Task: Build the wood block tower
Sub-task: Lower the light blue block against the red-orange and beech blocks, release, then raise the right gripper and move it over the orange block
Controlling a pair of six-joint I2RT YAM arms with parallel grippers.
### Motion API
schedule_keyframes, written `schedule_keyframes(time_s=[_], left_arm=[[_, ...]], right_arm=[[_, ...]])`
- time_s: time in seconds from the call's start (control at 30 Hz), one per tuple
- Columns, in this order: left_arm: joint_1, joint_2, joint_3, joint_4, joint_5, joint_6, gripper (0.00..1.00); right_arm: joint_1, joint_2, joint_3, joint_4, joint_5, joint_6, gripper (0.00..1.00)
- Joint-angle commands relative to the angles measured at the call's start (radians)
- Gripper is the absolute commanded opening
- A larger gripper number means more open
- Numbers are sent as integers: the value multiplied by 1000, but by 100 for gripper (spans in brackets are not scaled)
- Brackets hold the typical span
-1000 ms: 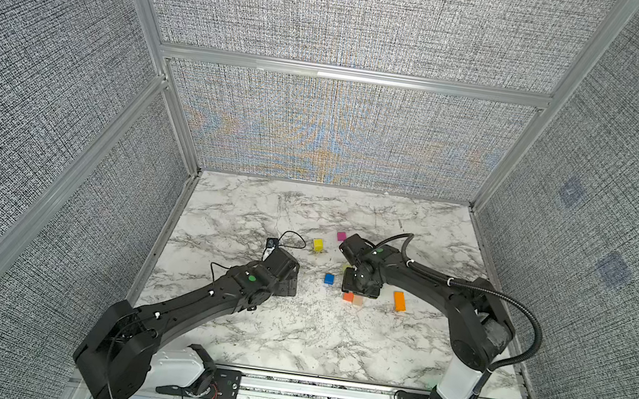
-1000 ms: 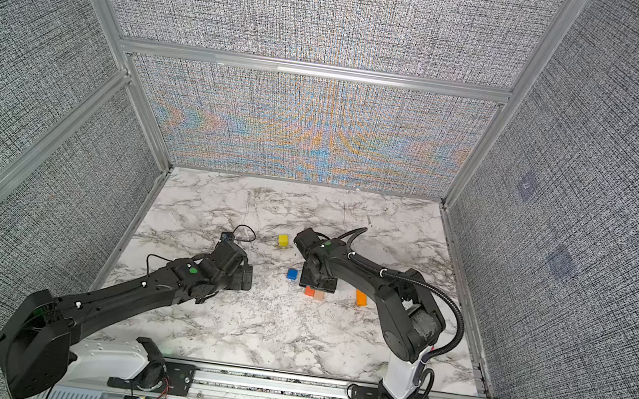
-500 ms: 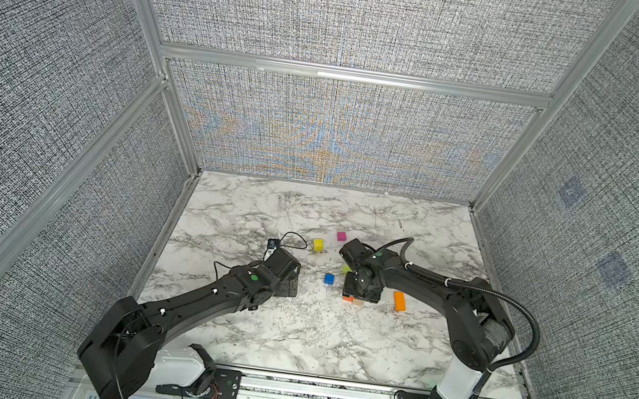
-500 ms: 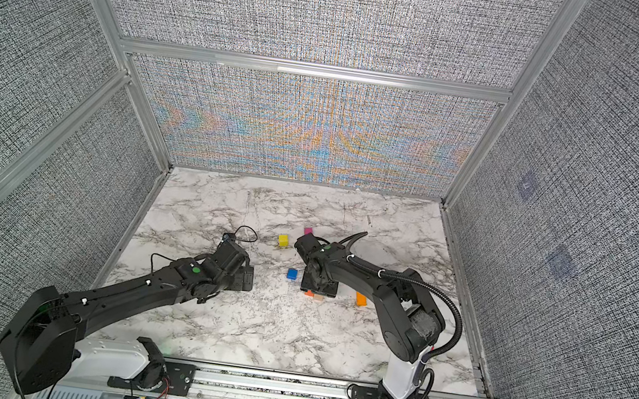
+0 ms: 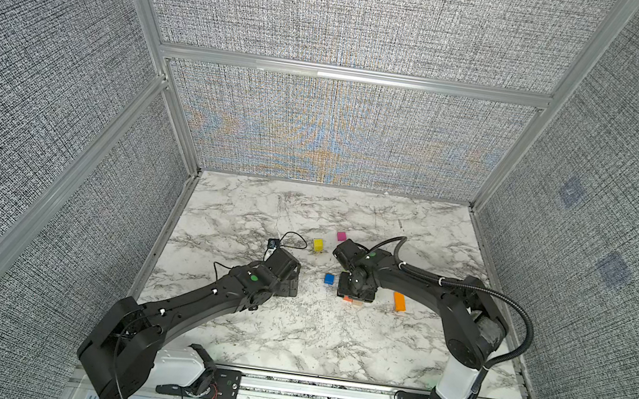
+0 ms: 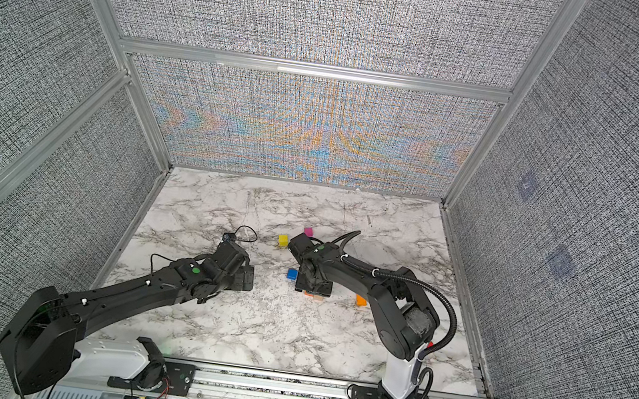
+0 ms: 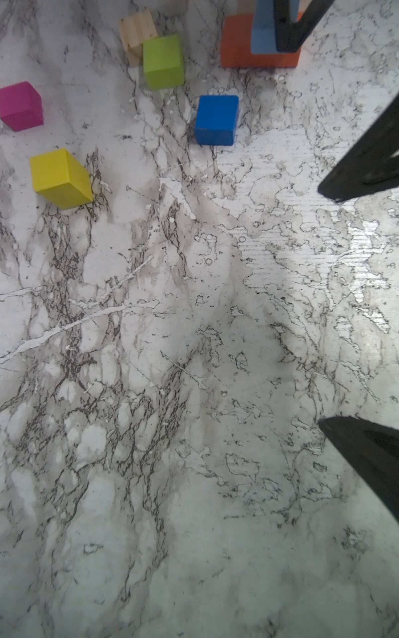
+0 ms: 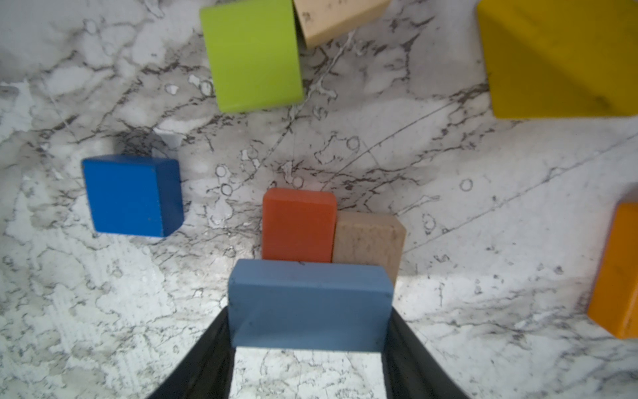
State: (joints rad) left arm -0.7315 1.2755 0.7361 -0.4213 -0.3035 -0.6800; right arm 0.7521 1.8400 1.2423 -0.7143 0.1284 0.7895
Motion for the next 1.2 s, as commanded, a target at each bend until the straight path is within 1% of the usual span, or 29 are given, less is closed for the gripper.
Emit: schedule_keyframes(time_s=[0.0,0.47,0.67,0.77,1.03,1.17], left_arm=[[1,-1,-3,11,4,8,98],[1,-1,-2,15,17,7,98],[1,6,6,6,23,7,98],[2,6,6,4,21,7,98],[0,2,12,-4,26,11,98],[1,-6,18,-12,27,15,98]], right_arm=[[5,-5,-3,-28,23,10,57],[9,-16,-12,-45,45,7,57],[9,4,-14,-40,43,7,59],[10,13,-11,-38,42,5,63],[11,16,0,-43,39,-4,77],[12,-1,0,-50,42,-11,80]])
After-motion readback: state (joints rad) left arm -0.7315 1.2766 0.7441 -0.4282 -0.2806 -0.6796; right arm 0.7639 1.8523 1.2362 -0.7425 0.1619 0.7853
